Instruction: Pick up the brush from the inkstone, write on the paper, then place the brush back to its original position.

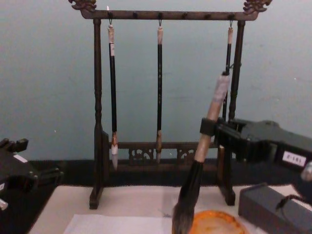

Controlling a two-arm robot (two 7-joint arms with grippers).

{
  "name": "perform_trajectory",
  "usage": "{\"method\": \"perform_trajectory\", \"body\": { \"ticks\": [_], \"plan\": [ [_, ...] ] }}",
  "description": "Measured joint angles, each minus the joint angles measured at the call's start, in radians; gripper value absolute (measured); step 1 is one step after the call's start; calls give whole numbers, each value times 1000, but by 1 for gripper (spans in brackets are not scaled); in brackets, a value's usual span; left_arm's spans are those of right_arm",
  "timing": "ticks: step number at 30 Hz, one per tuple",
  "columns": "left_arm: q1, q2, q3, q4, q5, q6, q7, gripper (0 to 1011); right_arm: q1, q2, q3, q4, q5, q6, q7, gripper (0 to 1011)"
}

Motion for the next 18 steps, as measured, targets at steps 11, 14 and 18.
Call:
{"method": "perform_trajectory", "body": {
  "ticks": [11, 14, 18],
  "plan": [
    [0, 0, 0, 0, 0, 0, 0, 1010, -21, -6, 55, -20, 78, -3, -18, 152],
    [0, 0, 0, 0, 0, 0, 0, 1010, -29, -15, 86, -14, 127, 10, -34, 152],
    [0, 0, 0, 0, 0, 0, 0, 1010, -40, -30, 130, 1, 210, 42, -57, 152]
  ]
}}
